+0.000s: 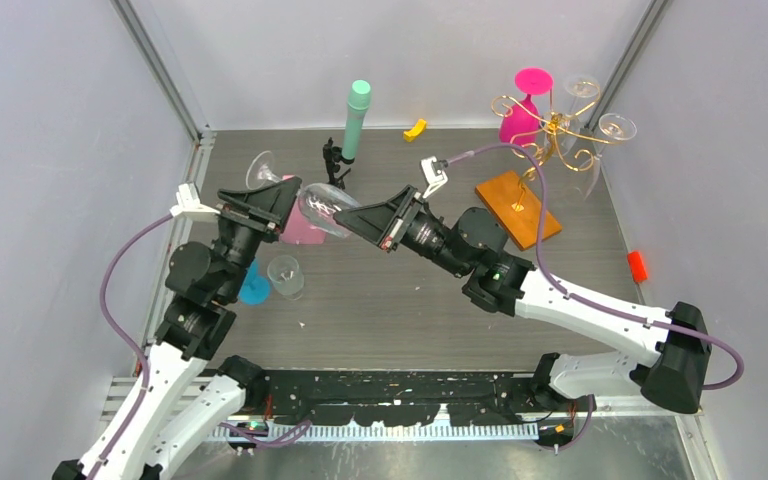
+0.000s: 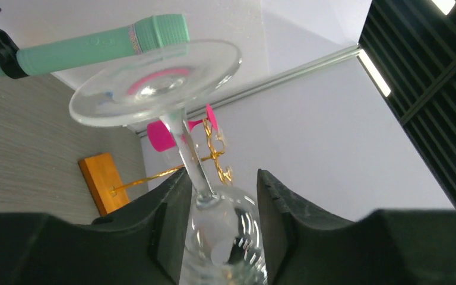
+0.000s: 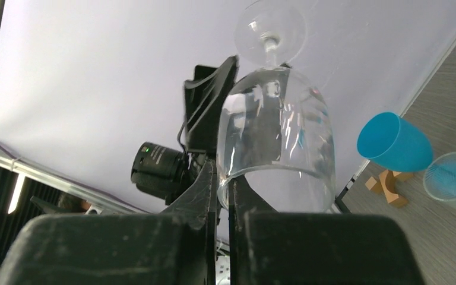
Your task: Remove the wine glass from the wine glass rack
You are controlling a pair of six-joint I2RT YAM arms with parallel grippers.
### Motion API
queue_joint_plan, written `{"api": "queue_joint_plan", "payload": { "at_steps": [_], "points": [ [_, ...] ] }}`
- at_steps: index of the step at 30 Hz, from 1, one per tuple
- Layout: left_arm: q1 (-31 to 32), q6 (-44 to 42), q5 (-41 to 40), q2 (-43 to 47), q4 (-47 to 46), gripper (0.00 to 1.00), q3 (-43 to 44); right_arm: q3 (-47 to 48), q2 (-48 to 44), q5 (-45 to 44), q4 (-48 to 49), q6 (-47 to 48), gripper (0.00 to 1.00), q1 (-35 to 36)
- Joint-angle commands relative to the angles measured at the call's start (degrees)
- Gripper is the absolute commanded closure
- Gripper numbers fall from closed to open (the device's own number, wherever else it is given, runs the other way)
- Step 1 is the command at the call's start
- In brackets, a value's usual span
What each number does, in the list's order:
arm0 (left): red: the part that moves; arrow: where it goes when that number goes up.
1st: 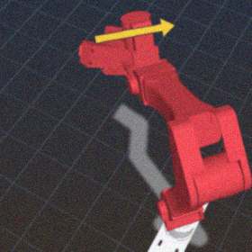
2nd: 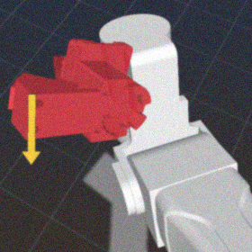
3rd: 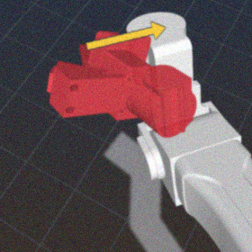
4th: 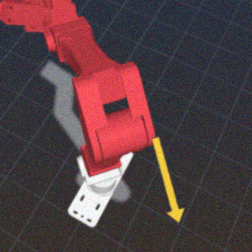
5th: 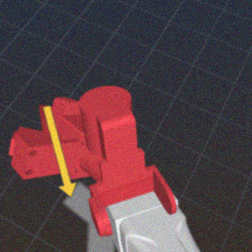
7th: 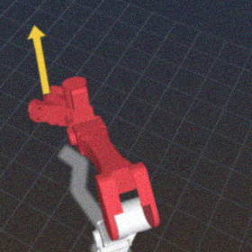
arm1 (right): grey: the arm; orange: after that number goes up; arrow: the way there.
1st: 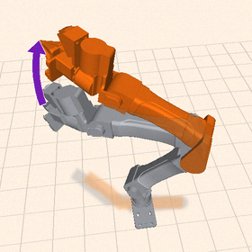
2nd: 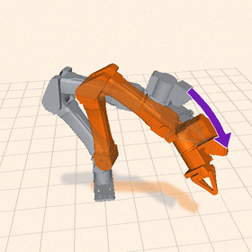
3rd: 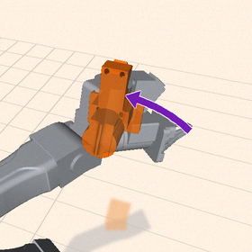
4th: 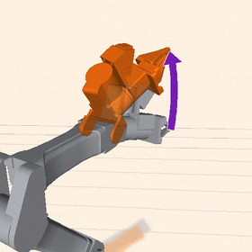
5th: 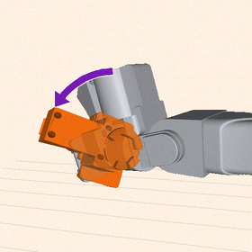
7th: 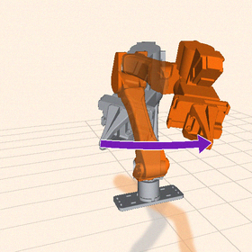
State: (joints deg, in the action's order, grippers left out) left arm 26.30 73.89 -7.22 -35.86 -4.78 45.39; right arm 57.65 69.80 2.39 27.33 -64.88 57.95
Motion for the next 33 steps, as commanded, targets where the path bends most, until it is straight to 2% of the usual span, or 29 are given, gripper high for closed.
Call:
{"api": "queue_joint_plan", "payload": {
  "at_steps": [1, 3, 5, 9, 13, 21, 23, 27, 29, 32, 33],
  "points": [
    [0.4, -4.4, 1.5, 4.8, -0.1, 0.43, 0.4, 3.2, 0.8, -6.3, 1.4, 2.6, 1.00, -0.6],
    [0.4, -5.9, 1.8, 5.9, 1.7, 0.27, 0.7, 3.7, 1.0, -5.9, 2.1, 2.8, 1.00, -0.6],
    [0.4, -7.3, 2.5, 6.7, 3.4, 0.16, 1.1, 4.1, 1.0, -5.6, 2.5, 2.9, 1.00, -0.6],
    [0.4, -10.5, 4.7, 7.9, 8.5, 0.04, 2.3, 4.5, 0.3, -6.2, 0.6, 3.7, 1.00, -0.6],
    [0.4, -18.1, 6.1, 9.3, 15.8, 0.02, 3.9, 5.9, -2.0, -6.7, -8.8, 6.6, 1.00, -0.6],
    [0.4, -35.5, 6.0, 10.3, 23.1, 0.01, 10.8, 13.1, -6.8, -5.2, -40.3, 15.9, 1.00, -0.6],
    [0.4, -38.5, 5.8, 9.6, 24.2, 0.01, 11.9, 16.0, -6.4, -4.8, -50.7, 18.7, 1.00, -0.6],
    [0.5, -40.9, 4.2, 7.7, 27.0, 0.01, 13.3, 21.4, -2.4, -5.7, -64.2, 24.6, 1.00, -0.3],
    [0.4, -41.1, 0.4, 6.6, 30.5, 0.01, 14.6, 24.1, 0.8, -7.0, -70.0, 27.2, 1.00, 0.7],
    [0.4, -41.7, -11.7, 5.0, 39.7, 0.01, 17.6, 29.4, 6.8, -11.5, -77.7, 30.8, 1.00, 3.6],
    [0.4, -42.2, -13.4, 4.7, 41.1, 0.01, 18.0, 30.6, 8.0, -12.1, -78.8, 31.4, 1.00, 4.2]
  ]
}}
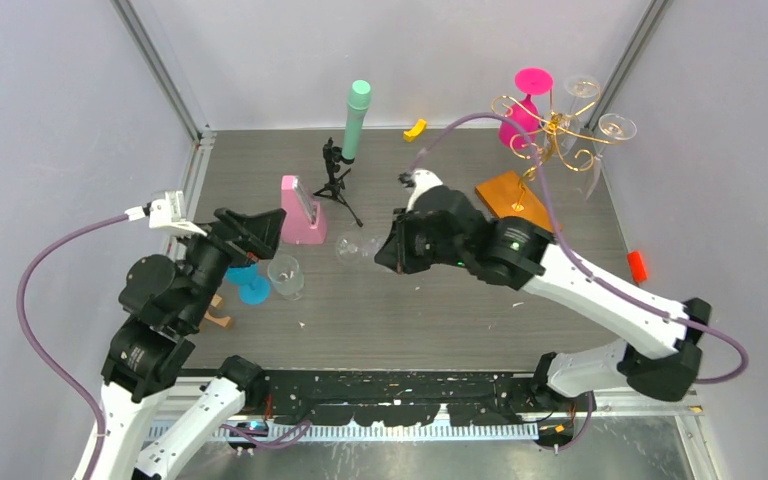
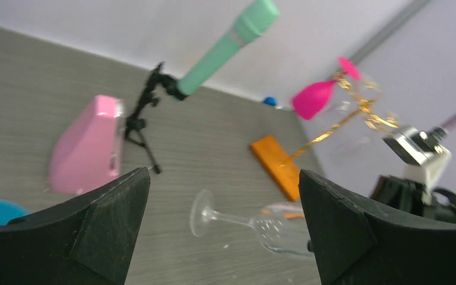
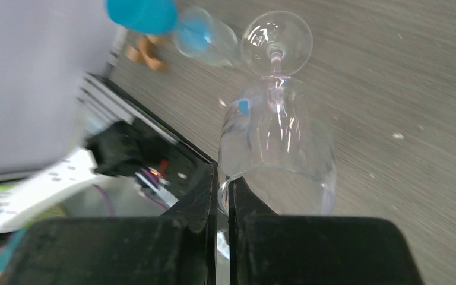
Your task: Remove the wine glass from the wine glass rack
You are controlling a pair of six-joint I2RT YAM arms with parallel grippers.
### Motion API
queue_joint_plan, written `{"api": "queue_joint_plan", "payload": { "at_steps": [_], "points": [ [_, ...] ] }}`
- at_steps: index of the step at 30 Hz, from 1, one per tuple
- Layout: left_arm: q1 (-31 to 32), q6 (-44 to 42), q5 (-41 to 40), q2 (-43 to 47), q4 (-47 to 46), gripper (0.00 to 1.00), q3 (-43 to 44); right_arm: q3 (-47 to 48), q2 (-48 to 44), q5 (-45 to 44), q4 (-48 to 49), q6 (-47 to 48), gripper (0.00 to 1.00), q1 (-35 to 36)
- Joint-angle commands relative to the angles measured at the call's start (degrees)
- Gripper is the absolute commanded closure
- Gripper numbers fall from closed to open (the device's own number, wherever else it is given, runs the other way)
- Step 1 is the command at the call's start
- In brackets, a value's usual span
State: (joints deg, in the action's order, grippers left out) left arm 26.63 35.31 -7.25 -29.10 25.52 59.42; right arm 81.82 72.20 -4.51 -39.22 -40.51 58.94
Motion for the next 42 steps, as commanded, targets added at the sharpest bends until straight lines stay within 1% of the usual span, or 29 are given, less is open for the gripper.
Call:
{"api": "queue_joint_plan", "payload": {
  "at_steps": [1, 3, 7, 12, 17, 21, 24, 28, 30, 32, 37, 40, 42],
  "points": [
    [0.1, -4.4, -15.6, -2.2, 12.4, 0.01, 4.6, 8.6, 8.1, -5.6, -13.2, 7.9, 1.00, 3.6],
    [0.1, -6.0, -18.4, -1.9, 14.2, 0.01, 4.7, 11.2, 11.4, -6.1, -15.9, 8.7, 1.00, 4.6],
    [0.1, -7.6, -21.3, 0.0, 15.3, 0.01, 3.0, 16.1, 18.3, -5.9, -19.2, 9.8, 1.00, 5.6],
    [0.1, -8.8, -23.9, 2.7, 16.1, 0.01, 1.0, 21.2, 26.4, -3.4, -20.4, 10.9, 1.00, 6.1],
    [0.1, -10.9, -24.1, 4.4, 17.0, 0.00, 0.3, 26.3, 33.6, -1.3, -21.5, 11.7, 1.00, 6.4],
    [0.1, -15.1, -23.6, 3.8, 19.2, 0.00, 2.1, 31.3, 37.6, -0.1, -23.6, 12.2, 1.00, 6.3],
    [0.1, -16.6, -23.7, 2.5, 21.6, 0.00, 3.4, 33.8, 39.4, 0.6, -24.3, 12.1, 1.00, 6.4],
    [0.1, -16.9, -22.4, 2.0, 22.4, 0.00, 3.5, 35.3, 41.3, 0.9, -24.2, 12.2, 1.00, 6.4],
    [0.1, -16.8, -21.8, 1.9, 22.6, 0.00, 3.5, 36.2, 42.2, 1.3, -24.3, 12.3, 0.98, 6.3],
    [0.1, -16.8, -21.7, 2.0, 23.0, 0.00, 3.6, 37.2, 43.0, 1.1, -24.5, 12.3, 0.94, 6.4],
    [0.1, -16.8, -22.1, 2.5, 24.2, 0.00, 4.4, 40.1, 45.1, 0.5, -25.6, 12.5, 0.77, 6.4],
    [0.1, -17.2, -22.7, 2.9, 25.3, 0.00, 5.1, 43.0, 46.6, -0.3, -25.9, 12.9, 0.70, 6.3],
    [0.1, -17.5, -22.9, 3.3, 26.3, 0.00, 5.9, 45.0, 47.4, -0.6, -26.0, 13.1, 0.68, 6.4]
  ]
}}
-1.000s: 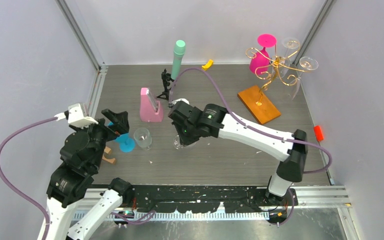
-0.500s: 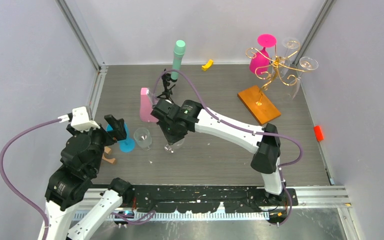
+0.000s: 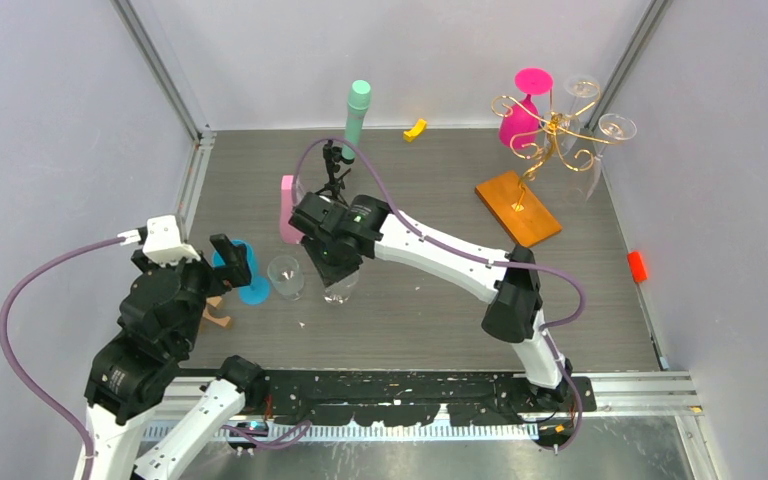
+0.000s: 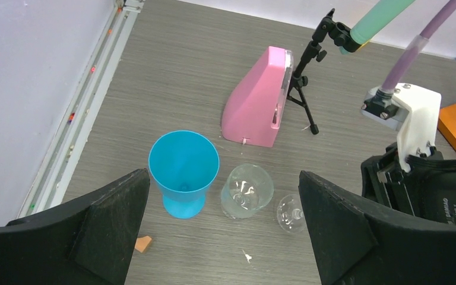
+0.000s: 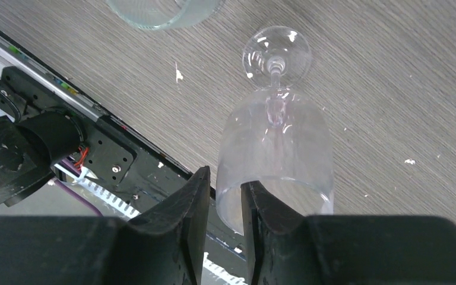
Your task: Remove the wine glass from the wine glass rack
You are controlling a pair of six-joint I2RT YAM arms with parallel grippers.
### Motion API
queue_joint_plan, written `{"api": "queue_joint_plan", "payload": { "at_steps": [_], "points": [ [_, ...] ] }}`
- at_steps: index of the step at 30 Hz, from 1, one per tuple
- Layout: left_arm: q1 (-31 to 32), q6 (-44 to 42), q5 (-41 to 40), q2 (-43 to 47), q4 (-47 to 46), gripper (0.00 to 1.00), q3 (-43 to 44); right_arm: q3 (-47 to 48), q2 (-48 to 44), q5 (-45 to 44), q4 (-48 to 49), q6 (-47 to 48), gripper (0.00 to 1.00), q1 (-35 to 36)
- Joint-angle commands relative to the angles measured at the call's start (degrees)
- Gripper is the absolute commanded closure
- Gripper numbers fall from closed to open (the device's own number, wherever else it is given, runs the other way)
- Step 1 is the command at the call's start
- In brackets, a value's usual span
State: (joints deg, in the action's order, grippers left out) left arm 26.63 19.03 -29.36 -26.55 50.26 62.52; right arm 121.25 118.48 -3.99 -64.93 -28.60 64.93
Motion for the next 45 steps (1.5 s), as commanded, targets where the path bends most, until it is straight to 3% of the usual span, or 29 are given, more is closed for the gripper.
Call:
{"api": "queue_joint_plan", "payload": {
  "at_steps": [1, 12, 21, 30, 38, 45],
  "points": [
    [0.1, -1.4, -1.0, 0.9, 2.1, 0.00, 3.2, 6.2, 1.4, -1.2, -0.3, 1.4, 0.67, 0.4],
    [0.1, -3.2, -3.1, 3.4, 8.2, 0.00, 8.4, 16.5, 2.8, 0.1, -1.1, 3.6, 0.47, 0.2],
    [0.1, -4.8, -2.1, 4.5, 8.6, 0.00, 9.6, 17.8, -2.4, -2.8, 0.1, 4.8, 0.41, -0.2],
    [0.2, -5.0, -0.5, 3.5, 7.9, 0.00, 9.6, 11.8, -7.3, -10.8, 0.3, 3.4, 0.41, -2.9],
    [0.1, -4.8, 5.0, 3.1, 6.2, 0.00, 8.5, 4.3, -18.5, -17.7, -0.1, 3.7, 0.40, -11.7],
    [0.1, -3.8, 9.6, 3.0, 2.8, 0.00, 6.5, 2.9, -29.9, -17.8, 1.9, 4.8, 0.37, -26.8]
  ]
}}
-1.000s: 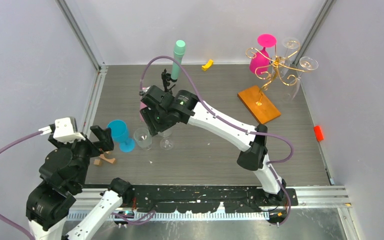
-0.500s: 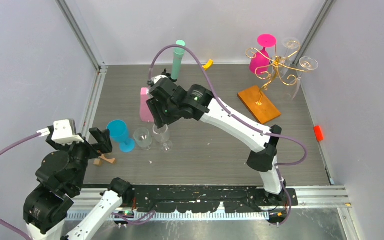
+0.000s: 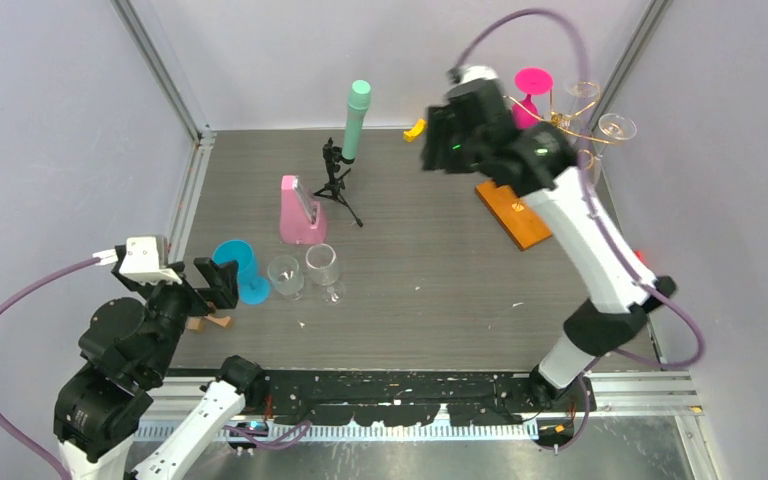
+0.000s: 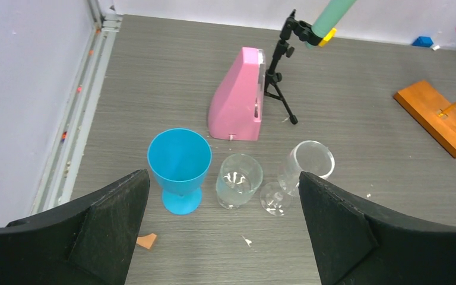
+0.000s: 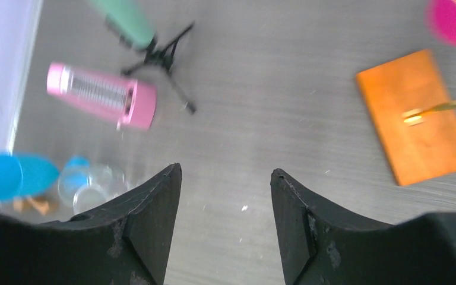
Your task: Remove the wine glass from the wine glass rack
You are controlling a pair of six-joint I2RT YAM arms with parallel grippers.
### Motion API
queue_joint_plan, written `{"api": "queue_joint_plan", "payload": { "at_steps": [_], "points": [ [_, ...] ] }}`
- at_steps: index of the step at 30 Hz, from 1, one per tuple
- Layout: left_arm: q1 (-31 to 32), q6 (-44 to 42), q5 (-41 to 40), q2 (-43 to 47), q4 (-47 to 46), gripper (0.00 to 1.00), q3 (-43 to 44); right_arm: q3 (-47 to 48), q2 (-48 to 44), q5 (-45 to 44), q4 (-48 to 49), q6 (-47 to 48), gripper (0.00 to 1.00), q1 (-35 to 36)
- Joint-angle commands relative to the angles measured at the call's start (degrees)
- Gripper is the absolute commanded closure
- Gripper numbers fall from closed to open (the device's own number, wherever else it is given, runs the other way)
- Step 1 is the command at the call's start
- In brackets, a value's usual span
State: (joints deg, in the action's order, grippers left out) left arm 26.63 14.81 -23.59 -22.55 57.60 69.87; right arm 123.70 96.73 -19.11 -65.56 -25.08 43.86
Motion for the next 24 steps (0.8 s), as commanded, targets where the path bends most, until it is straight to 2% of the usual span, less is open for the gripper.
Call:
{"api": "queue_joint_plan", "payload": {
  "at_steps": [1, 5, 8, 16, 24],
  "points": [
    [0.1, 0.4, 4.2, -1.1, -4.9, 0.00, -1.1, 0.9, -8.8, -3.0, 3.0, 1.5, 0.37, -8.3],
    [0.1, 0.8, 5.6, -1.8, -6.5, 0.00, -2.1, 2.8, -11.7, -3.2, 3.3, 2.5, 0.32, -17.5],
    [0.1, 2.2, 7.8, -2.4, -8.5, 0.00, -4.0, 3.3, -12.1, -1.6, 3.4, 2.9, 0.23, -26.3],
    [0.1, 9.0, 19.7, -3.6, -15.2, 0.00, -10.4, -0.2, -14.6, 6.8, 3.5, 1.0, 0.21, -46.7],
    [0.1, 9.0, 20.2, -5.3, -17.2, 0.00, -11.9, -9.6, -15.5, 14.1, 8.9, -2.1, 0.16, -62.3]
  ]
}}
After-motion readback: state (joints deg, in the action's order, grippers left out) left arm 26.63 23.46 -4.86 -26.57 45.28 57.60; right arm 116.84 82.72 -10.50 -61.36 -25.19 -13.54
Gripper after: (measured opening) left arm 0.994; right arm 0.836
